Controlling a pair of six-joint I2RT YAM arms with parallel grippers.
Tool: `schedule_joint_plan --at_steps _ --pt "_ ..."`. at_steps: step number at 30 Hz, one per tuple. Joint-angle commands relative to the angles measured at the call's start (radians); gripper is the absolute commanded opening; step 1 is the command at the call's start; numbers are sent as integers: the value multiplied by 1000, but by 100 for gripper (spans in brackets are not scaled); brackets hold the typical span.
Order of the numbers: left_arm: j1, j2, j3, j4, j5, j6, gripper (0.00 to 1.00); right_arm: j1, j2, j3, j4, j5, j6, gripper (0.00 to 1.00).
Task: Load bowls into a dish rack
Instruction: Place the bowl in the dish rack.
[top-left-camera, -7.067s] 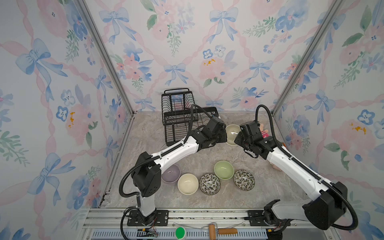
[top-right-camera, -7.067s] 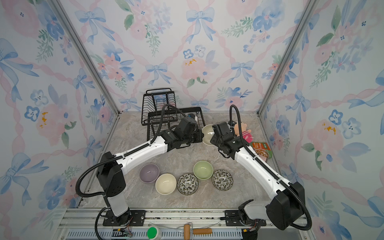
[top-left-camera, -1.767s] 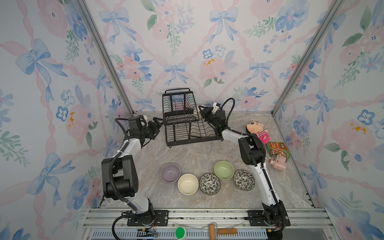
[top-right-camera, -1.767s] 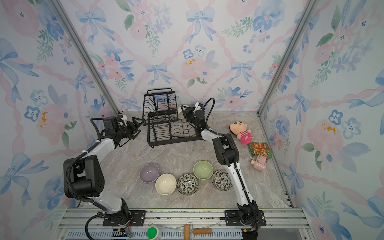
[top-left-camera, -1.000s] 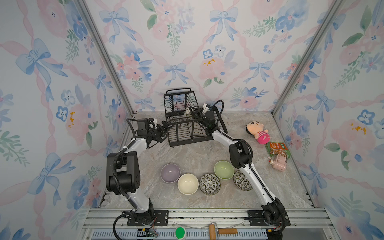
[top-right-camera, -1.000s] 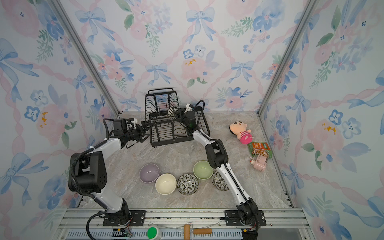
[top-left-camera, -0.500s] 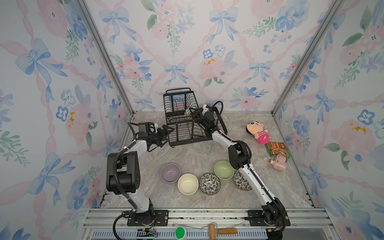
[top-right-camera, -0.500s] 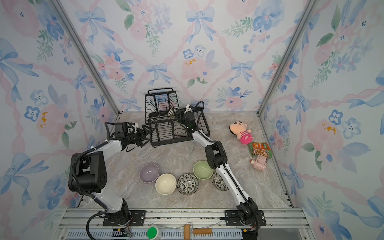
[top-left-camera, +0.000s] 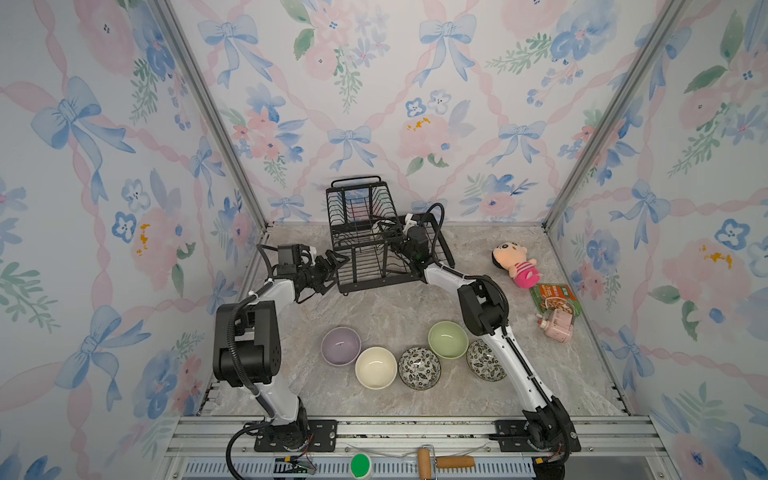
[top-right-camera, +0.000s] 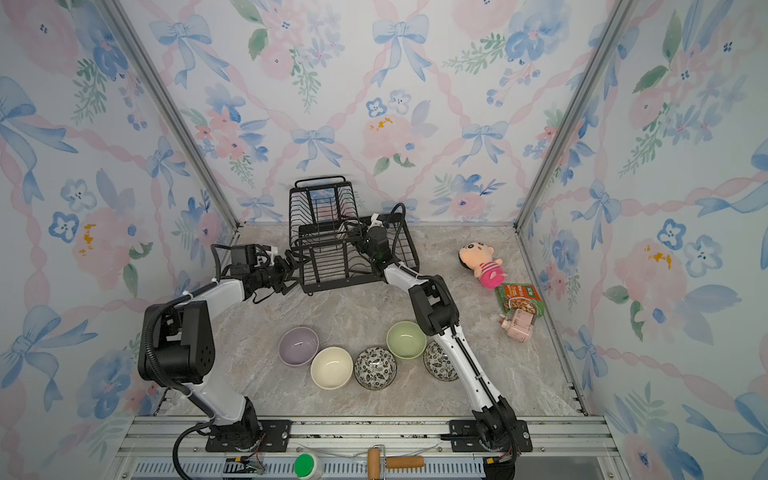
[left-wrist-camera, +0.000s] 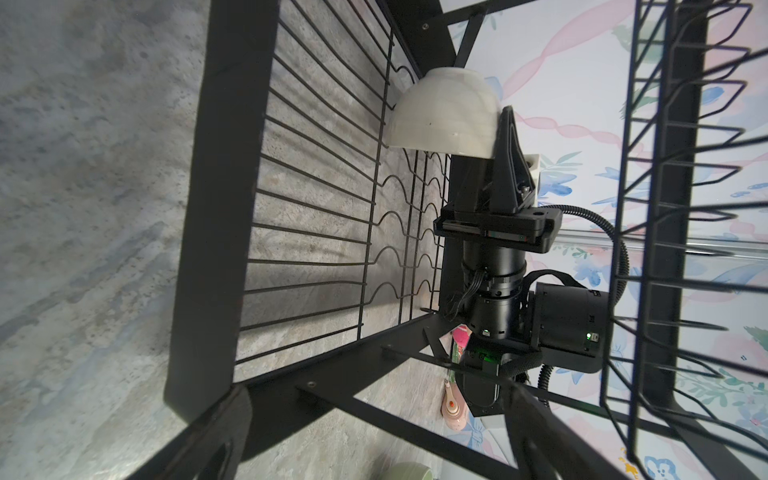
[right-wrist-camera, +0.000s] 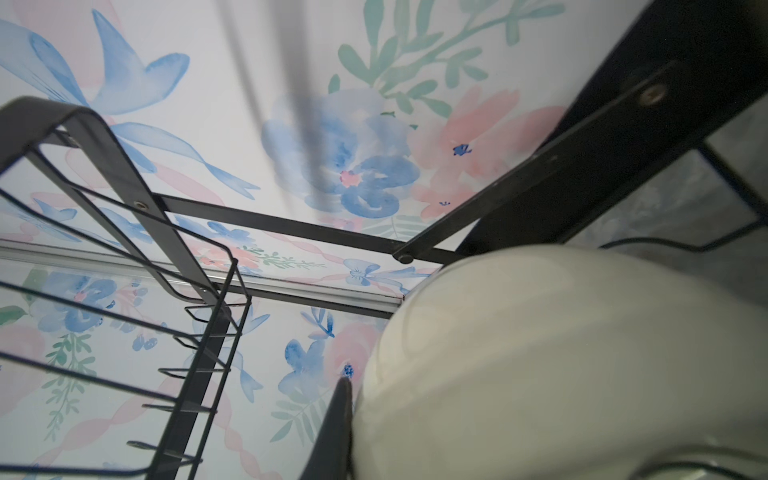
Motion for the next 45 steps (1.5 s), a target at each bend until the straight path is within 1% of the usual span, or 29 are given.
schedule_joint_plan --at_steps 1,3,5,8,11,14,16,18,21,22,27,31,35,37,43,45 --pt "-2 26 2 -43 -17 15 98 16 -44 -47 -19 14 -4 5" --pt "-2 23 0 -43 -18 15 98 14 -42 -47 -30 16 17 8" --pt "-1 19 -3 -44 -20 14 98 16 -52 -56 -35 23 30 16" --pt "-2 14 -9 -44 -22 13 98 21 -76 -68 -64 42 34 20" --pt "-2 13 -10 -44 -24 11 98 21 -96 -69 -97 54 33 26" --pt "-2 14 -8 -44 -23 9 98 21 -122 -82 -108 68 25 30" --pt "-3 14 -7 -44 -22 7 98 18 -138 -87 -126 74 17 37" --pt "-3 15 -7 -46 -25 6 98 16 -165 -103 -133 82 8 45" --pt "-2 11 -5 -47 -26 9 98 11 -214 -154 -150 106 0 59" --pt "-2 11 -2 -49 -26 10 98 9 -229 -172 -152 114 2 62" --pt "-2 11 5 -52 -30 18 98 -2 -323 -287 -174 143 6 78" --pt "0 19 12 -61 -29 21 98 -10 -422 -411 -199 168 -29 97" --pt "0 16 26 -86 -39 42 98 -25 -525 -536 -216 169 -69 96" --pt "3 10 26 -93 -45 50 98 -32 -581 -581 -262 160 -107 96" --pt "11 6 21 -94 -49 52 98 -69 -708 -664 -422 130 -215 96" --pt "13 2 23 -94 -48 52 98 -88 -751 -658 -545 154 -299 96"
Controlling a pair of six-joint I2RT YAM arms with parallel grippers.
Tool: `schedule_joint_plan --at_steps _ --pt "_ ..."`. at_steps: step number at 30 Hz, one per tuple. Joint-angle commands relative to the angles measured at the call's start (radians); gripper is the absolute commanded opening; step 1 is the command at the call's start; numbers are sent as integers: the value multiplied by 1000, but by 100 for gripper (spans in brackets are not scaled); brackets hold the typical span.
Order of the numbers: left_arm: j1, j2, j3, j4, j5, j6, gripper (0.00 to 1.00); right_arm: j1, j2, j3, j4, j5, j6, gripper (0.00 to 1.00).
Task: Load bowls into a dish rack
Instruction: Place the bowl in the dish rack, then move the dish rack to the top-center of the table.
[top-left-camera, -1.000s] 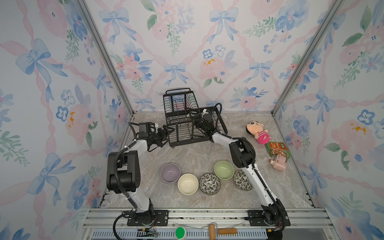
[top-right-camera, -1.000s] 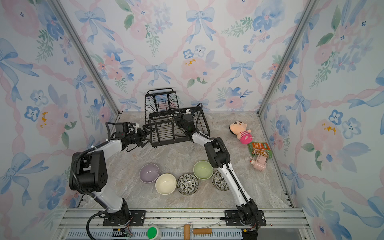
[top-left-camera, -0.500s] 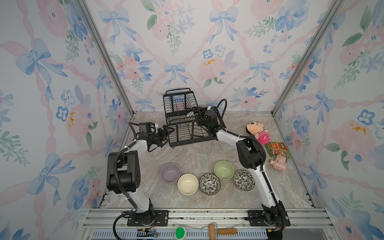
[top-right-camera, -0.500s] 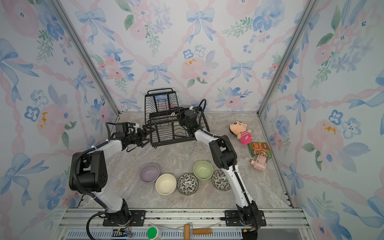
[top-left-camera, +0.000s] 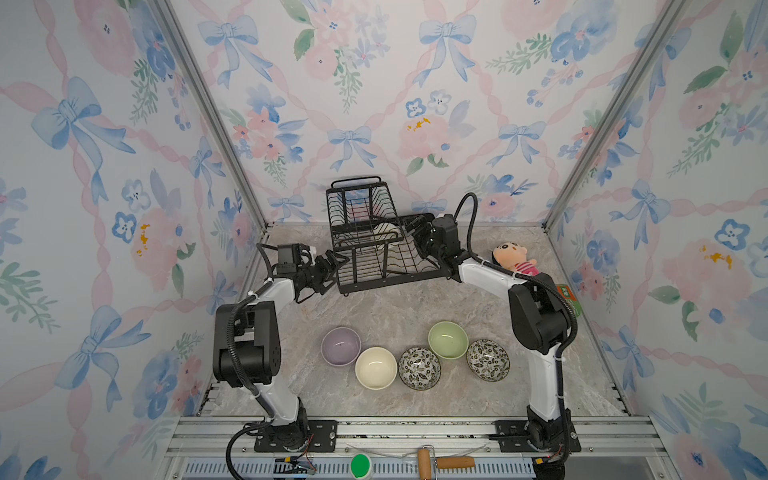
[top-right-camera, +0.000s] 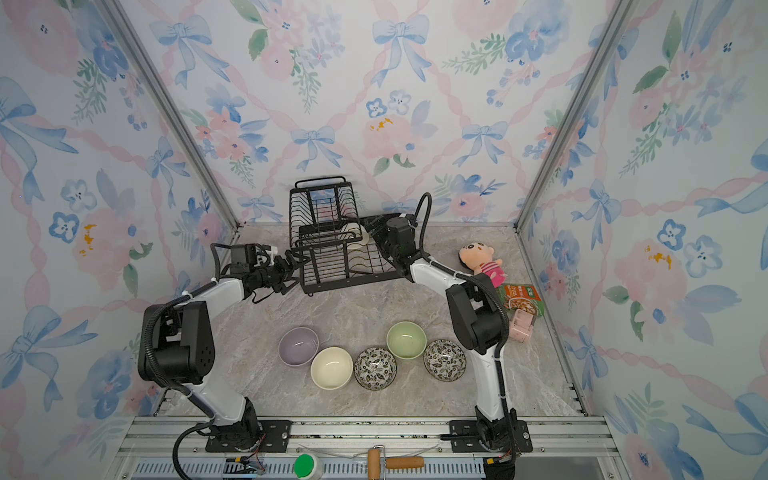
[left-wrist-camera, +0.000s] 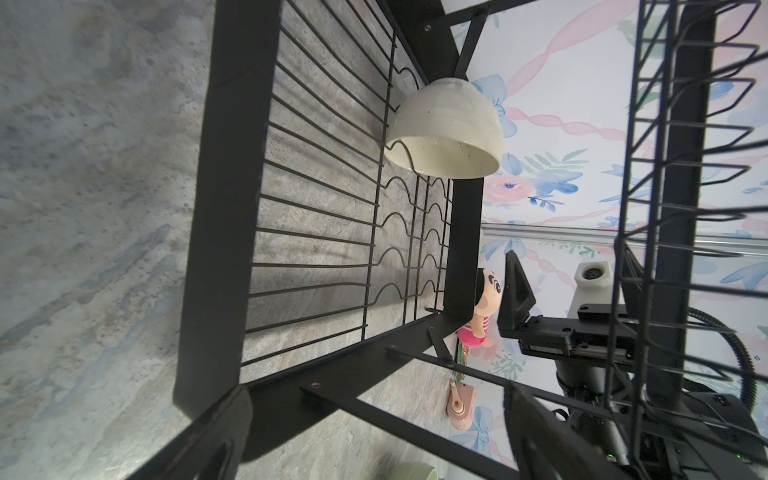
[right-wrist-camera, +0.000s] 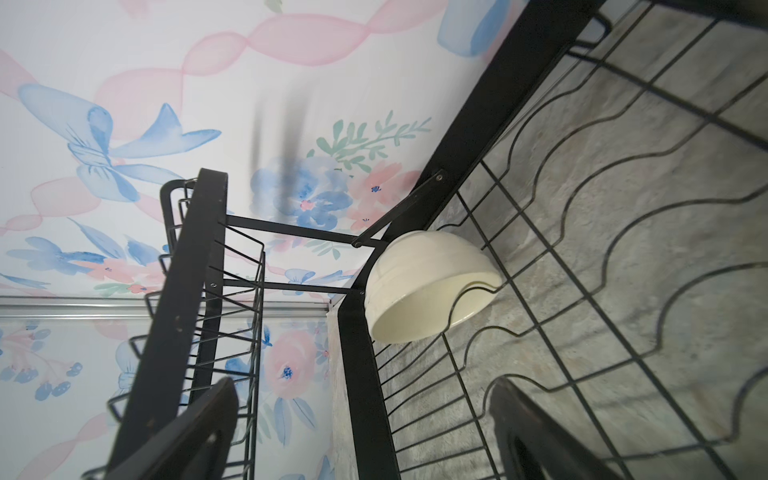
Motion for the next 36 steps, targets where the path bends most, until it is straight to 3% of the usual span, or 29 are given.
schedule_joint_plan --at_steps 1,4,8,12,17,23,34,36 --pt "11 1 7 -60 -40 27 98 -38 -89 9 -251 33 -180 96" --pt "12 -1 3 -64 -41 27 98 -79 -97 110 -524 128 -350 96" --pt "9 0 2 -64 -41 25 98 -144 10 292 -802 101 -497 96" --pt "9 -9 1 -64 -45 28 98 -165 109 420 -963 123 -625 100" --pt "10 -27 -15 -64 -54 31 98 -179 208 498 -1011 46 -697 80" --pt "18 -38 -25 -68 -59 34 98 -170 283 579 -1042 55 -757 55" --pt "19 -30 -24 -68 -57 31 98 -140 394 711 -1087 108 -849 26" --pt "19 -29 -24 -68 -58 32 98 -135 397 711 -1084 114 -857 24"
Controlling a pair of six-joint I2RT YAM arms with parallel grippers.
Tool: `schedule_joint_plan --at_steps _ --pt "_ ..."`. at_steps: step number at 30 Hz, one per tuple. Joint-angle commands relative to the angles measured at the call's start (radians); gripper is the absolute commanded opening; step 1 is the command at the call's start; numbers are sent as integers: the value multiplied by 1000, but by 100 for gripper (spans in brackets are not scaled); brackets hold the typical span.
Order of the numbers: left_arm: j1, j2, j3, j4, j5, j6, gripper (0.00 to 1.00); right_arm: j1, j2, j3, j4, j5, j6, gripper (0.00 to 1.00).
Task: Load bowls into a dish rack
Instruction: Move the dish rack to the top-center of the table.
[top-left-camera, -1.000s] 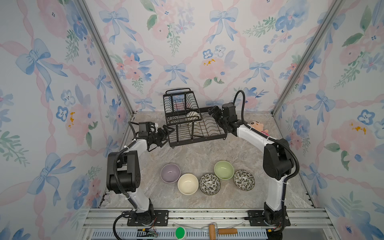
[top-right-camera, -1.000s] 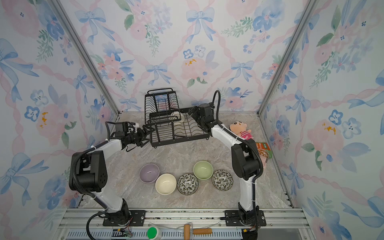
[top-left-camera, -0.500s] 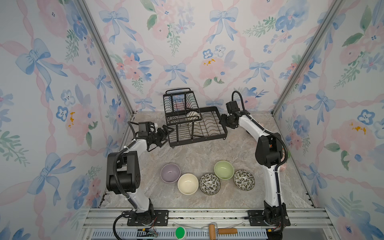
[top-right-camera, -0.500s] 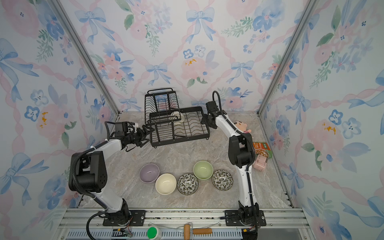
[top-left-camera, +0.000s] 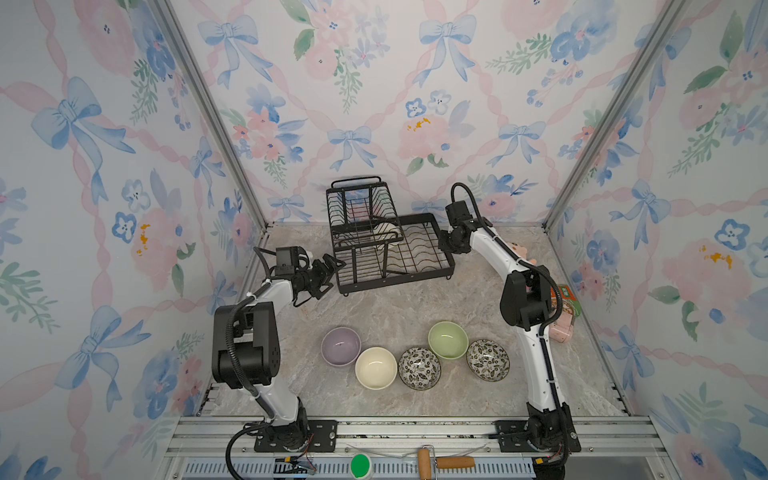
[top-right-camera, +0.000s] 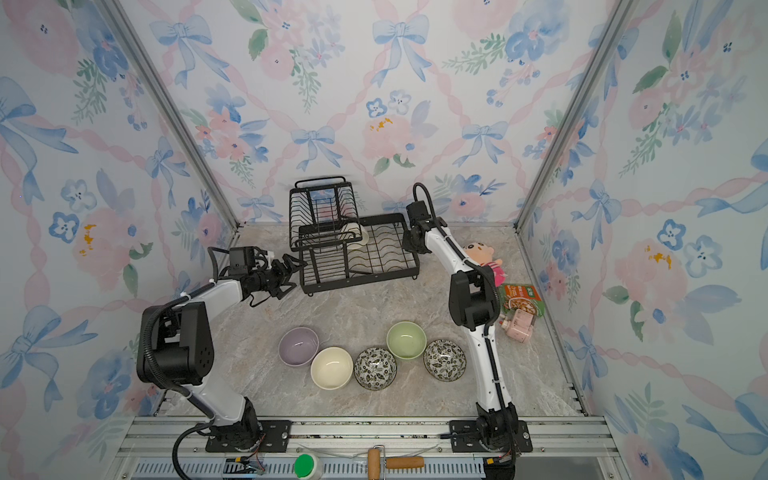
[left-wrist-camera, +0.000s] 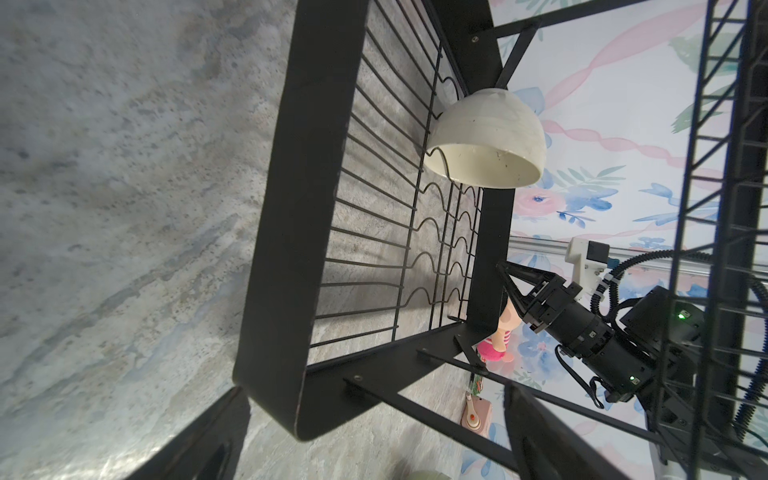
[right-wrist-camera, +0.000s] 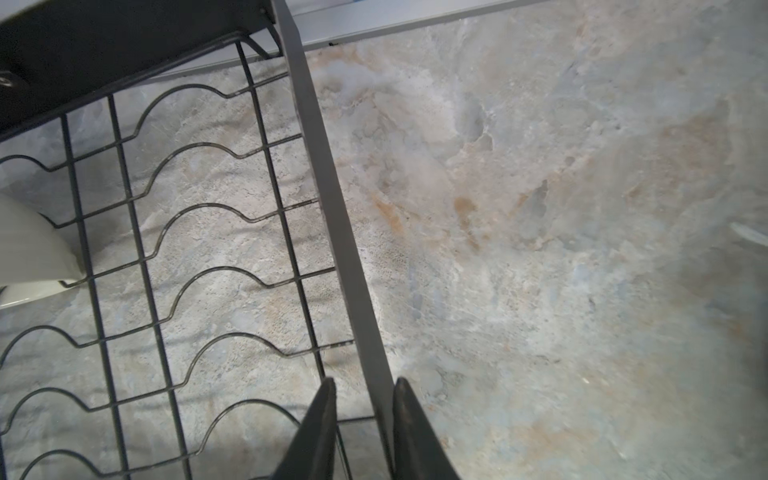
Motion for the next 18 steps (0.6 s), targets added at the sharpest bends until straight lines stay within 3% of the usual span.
schedule_joint_plan --at_steps 1,6,12,18 --pt "5 -18 -7 -15 -3 17 98 32 41 25 -43 7 -38 25" --pt "6 -15 -4 -15 -2 15 98 33 53 25 -43 -4 -46 26" --pt "6 -12 -5 -15 -2 15 98 48 31 22 -37 40 -83 0" --pt "5 -1 -1 -10 3 11 98 79 -52 -28 19 118 -127 0"
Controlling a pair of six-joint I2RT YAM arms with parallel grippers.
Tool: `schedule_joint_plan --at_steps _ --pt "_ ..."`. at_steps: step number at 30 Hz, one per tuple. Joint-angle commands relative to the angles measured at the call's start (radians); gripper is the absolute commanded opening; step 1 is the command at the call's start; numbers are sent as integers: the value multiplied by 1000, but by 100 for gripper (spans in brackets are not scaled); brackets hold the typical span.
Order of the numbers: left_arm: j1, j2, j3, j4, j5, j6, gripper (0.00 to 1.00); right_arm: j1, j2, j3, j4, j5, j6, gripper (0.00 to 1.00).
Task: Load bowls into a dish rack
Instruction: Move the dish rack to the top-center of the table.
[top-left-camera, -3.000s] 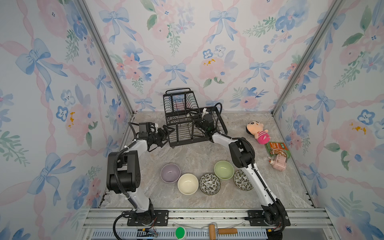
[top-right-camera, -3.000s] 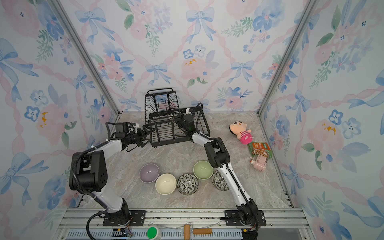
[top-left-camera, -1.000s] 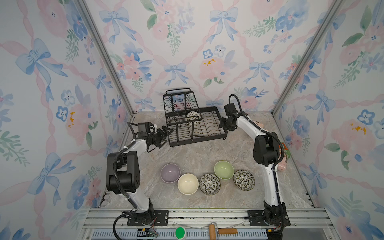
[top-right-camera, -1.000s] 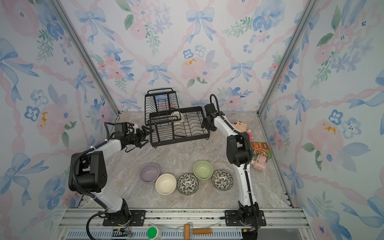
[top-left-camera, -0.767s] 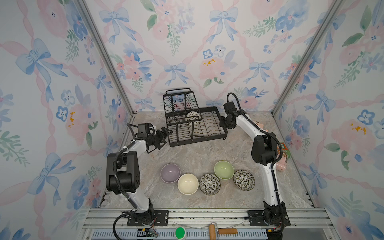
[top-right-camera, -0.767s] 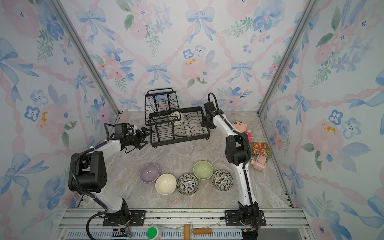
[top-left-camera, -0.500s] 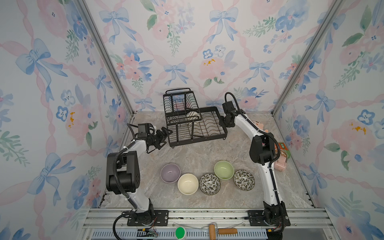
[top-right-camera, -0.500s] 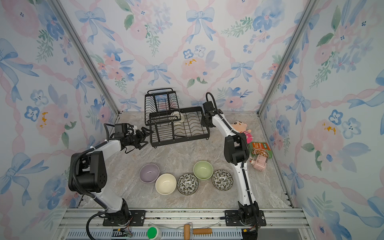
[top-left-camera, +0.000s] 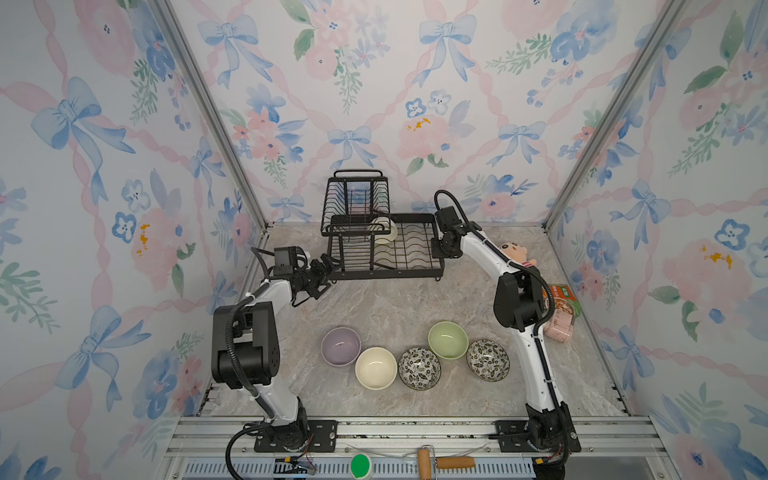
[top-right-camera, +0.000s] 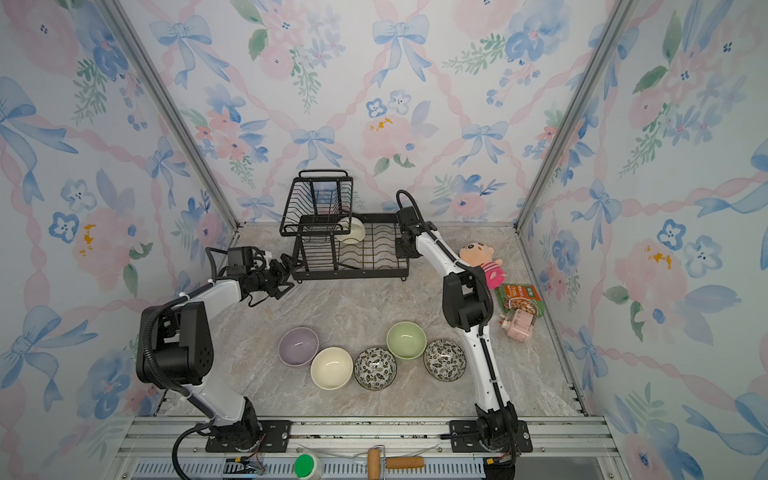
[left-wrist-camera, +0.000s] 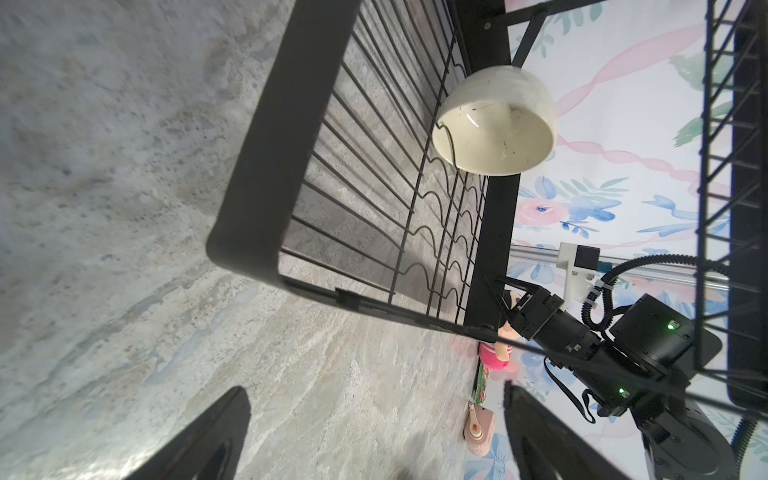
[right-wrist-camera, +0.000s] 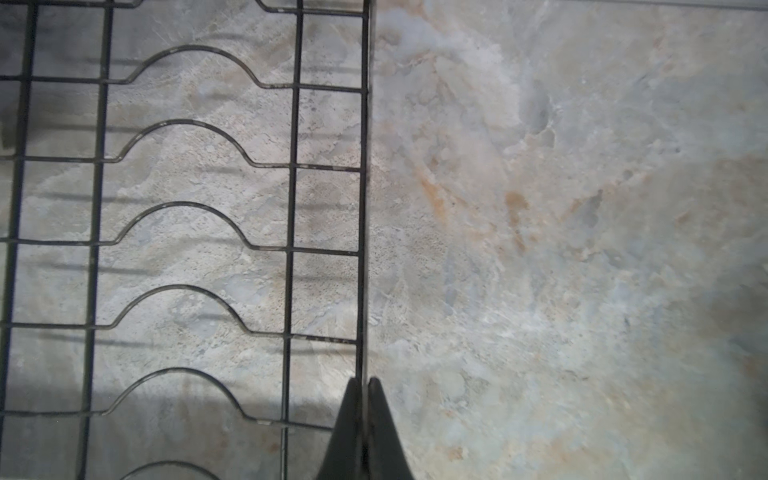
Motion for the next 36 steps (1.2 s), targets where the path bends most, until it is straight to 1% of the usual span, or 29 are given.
schedule_joint_plan --at_steps 1,7,14,19,28,32,36 --pt "-5 3 -1 -7 20 9 98 23 -86 -34 31 65 -1 0" --pt "-3 10 7 -5 24 7 98 66 -209 -200 156 160 -84 0" --pt "19 -29 -19 -5 15 7 98 78 -333 -379 264 188 -85 0" --pt "20 -57 -47 -7 11 13 98 74 -353 -440 248 182 -93 0" --pt "19 -115 -137 -21 15 29 98 31 -420 -627 312 124 -77 0" --pt "5 -152 -164 -26 6 42 98 7 -447 -680 332 106 -93 0" --pt "-17 -189 -191 -38 0 56 98 -18 -461 -701 328 84 -105 0"
